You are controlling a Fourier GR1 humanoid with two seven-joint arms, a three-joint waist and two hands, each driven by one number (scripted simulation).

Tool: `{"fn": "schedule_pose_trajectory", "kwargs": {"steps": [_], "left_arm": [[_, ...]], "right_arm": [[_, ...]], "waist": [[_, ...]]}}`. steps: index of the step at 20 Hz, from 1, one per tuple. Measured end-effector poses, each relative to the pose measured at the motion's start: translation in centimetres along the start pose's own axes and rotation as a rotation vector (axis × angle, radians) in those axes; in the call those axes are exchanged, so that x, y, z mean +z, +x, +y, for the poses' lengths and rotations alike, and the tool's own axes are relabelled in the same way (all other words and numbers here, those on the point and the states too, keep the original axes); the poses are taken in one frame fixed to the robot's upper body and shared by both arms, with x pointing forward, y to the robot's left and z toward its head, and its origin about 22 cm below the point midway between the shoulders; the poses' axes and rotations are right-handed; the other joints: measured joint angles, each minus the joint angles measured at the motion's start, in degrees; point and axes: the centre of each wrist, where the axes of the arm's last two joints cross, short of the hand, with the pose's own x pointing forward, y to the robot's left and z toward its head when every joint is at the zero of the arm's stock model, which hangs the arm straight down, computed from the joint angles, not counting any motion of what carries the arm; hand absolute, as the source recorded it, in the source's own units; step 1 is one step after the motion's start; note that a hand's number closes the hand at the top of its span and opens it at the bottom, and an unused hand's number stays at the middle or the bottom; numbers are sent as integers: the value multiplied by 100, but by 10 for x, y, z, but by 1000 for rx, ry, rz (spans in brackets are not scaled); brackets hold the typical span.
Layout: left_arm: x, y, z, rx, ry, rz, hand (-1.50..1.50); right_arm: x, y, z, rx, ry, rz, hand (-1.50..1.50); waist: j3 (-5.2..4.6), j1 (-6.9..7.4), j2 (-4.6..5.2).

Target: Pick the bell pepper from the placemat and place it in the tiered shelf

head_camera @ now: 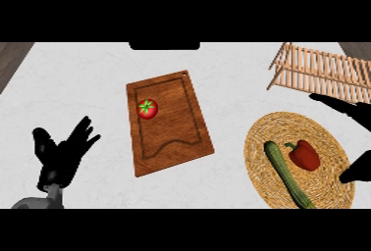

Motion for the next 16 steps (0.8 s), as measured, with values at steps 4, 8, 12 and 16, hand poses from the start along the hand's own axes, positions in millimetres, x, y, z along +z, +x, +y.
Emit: {"fn": "schedule_pose_trajectory", "kwargs": {"steps": [4, 8, 12, 16], "left_arm": [[0, 0, 3, 2, 12, 3, 0], [-4, 3, 7, 1, 18, 20, 0], [-4, 5, 4, 7, 13, 19, 0], [-4, 4, 5, 6, 9, 14, 0]], "right_arm": [[0, 3, 16, 33, -6, 49, -150], [1, 1, 28, 60, -32, 85, -150], [4, -5, 37, 75, -42, 101, -150], [-7, 4, 51, 83, -47, 110, -150]], "waist": [[-2, -10, 1], [1, -15, 5], [-2, -13, 5], [-3, -4, 6]]}}
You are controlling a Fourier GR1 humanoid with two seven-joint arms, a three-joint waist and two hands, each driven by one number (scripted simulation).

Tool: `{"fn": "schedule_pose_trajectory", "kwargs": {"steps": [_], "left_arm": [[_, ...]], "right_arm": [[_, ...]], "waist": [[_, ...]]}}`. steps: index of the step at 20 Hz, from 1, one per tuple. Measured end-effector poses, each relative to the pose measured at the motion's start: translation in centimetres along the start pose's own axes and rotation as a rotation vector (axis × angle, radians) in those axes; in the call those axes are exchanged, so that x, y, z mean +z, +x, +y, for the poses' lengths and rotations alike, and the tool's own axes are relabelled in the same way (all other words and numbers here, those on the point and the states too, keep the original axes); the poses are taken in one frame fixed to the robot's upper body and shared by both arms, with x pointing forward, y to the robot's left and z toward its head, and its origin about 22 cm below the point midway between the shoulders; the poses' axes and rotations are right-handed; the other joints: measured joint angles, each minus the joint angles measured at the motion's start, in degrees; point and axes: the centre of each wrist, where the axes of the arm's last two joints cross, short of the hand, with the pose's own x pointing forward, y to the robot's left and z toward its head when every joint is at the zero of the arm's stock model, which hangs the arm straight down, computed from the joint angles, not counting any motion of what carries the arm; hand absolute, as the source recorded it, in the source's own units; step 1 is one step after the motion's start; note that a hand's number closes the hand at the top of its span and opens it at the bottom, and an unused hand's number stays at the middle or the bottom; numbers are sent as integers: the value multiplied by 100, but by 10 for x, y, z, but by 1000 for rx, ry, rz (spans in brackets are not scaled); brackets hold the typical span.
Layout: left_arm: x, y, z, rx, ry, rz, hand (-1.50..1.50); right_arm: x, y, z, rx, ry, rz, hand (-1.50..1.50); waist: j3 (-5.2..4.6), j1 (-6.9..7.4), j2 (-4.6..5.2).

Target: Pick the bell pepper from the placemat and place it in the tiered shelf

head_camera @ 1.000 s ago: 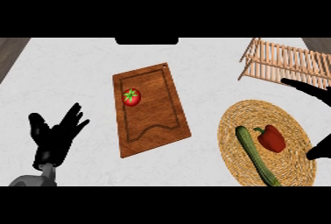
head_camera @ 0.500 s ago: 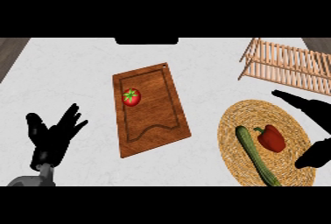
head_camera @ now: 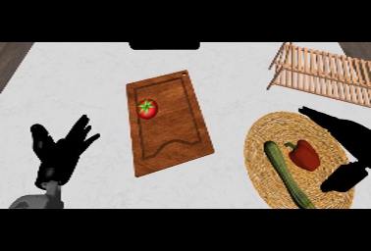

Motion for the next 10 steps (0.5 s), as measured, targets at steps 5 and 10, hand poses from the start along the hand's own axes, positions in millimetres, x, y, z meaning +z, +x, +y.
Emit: {"fn": "schedule_pose_trajectory", "kwargs": {"steps": [5, 10], "left_arm": [[-2, -2, -4, -9, 7, -10, 0], [-2, 2, -1, -4, 5, -1, 0]], "right_arm": [[-11, 2, 15, 20, -12, 26, -150], [-20, -9, 27, 48, -41, 58, -150]], "waist": [[11, 11, -7], [5, 9, 1]]}}
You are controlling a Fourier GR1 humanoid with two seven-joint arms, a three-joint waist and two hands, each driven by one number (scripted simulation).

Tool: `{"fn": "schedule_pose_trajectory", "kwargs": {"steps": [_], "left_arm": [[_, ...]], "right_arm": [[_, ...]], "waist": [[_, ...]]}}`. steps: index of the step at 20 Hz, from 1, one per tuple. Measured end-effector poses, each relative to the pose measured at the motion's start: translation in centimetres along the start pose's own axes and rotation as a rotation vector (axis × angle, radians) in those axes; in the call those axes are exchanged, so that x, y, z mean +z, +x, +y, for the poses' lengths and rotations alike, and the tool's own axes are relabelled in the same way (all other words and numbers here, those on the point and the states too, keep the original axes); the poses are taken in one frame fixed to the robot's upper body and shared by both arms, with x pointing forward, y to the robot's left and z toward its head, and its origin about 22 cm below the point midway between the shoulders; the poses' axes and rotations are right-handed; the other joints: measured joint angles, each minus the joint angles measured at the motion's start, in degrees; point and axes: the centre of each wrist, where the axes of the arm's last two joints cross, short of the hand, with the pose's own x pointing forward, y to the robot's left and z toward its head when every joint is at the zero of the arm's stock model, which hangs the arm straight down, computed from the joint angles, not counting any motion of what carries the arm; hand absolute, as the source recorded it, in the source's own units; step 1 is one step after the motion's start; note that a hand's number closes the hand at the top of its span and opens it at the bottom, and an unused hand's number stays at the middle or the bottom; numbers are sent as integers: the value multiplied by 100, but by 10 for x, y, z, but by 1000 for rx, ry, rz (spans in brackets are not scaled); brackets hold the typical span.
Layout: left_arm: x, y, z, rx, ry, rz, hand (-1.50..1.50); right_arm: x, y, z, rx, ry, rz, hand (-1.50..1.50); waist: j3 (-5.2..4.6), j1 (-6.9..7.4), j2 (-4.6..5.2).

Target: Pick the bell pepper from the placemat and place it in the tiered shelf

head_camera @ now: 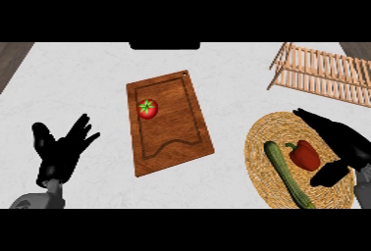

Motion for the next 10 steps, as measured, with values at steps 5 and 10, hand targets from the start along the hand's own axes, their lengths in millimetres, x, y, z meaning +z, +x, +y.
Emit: {"fn": "schedule_pose_trajectory", "kwargs": {"steps": [5, 10], "left_arm": [[1, 1, 1, -5, -6, 2, 0], [5, 3, -6, -6, -8, 4, 0]], "right_arm": [[-19, -9, 9, 13, -24, -2, -150], [-28, -7, 19, -11, -37, -28, -150]], "waist": [[-7, 9, 9], [-14, 2, 5]]}}
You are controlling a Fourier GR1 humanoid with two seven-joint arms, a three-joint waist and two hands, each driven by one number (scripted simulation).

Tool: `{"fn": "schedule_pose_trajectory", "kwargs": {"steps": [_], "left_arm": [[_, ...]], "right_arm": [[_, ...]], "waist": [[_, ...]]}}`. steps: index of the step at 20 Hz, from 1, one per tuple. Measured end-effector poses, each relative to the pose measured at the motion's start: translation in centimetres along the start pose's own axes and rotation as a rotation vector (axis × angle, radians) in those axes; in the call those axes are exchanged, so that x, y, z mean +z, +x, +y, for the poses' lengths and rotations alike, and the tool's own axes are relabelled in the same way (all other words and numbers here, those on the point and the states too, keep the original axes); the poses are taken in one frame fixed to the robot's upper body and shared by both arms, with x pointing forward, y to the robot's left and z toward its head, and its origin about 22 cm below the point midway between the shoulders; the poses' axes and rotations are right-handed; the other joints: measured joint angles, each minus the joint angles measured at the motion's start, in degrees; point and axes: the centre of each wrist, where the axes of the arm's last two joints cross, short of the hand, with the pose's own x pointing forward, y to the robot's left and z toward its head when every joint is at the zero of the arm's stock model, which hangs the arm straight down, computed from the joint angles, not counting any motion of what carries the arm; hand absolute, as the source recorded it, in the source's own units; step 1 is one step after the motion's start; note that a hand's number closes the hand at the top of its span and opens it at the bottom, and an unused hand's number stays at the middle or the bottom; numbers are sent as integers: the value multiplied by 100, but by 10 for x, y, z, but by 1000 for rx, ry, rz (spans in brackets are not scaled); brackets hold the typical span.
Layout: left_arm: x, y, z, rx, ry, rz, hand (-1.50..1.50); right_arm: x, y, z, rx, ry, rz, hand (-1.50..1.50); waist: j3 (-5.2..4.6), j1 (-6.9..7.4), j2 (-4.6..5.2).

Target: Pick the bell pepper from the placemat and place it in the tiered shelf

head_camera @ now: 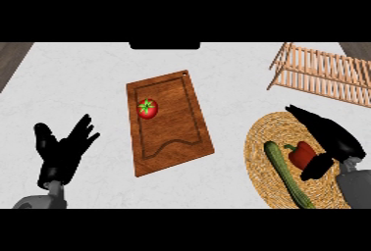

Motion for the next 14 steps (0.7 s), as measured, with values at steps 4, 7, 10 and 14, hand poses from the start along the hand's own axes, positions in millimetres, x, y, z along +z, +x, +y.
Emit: {"fn": "schedule_pose_trajectory", "kwargs": {"steps": [4, 7, 10, 14], "left_arm": [[-1, 0, 2, -3, 0, 1, 0], [-3, 0, -1, 0, -2, 2, 0], [-4, 0, -1, 2, 2, 4, 0], [-4, -1, 2, 2, 6, -4, 0]], "right_arm": [[-9, -2, 4, -2, 3, -16, -150], [-13, -8, 9, 10, 34, -39, 150], [-12, -6, 17, 134, 121, -96, 150], [-13, -5, 21, 136, 124, -143, 150]], "waist": [[-15, -3, -15], [-26, 1, -26], [-38, 12, -33], [-60, -2, -55]]}}
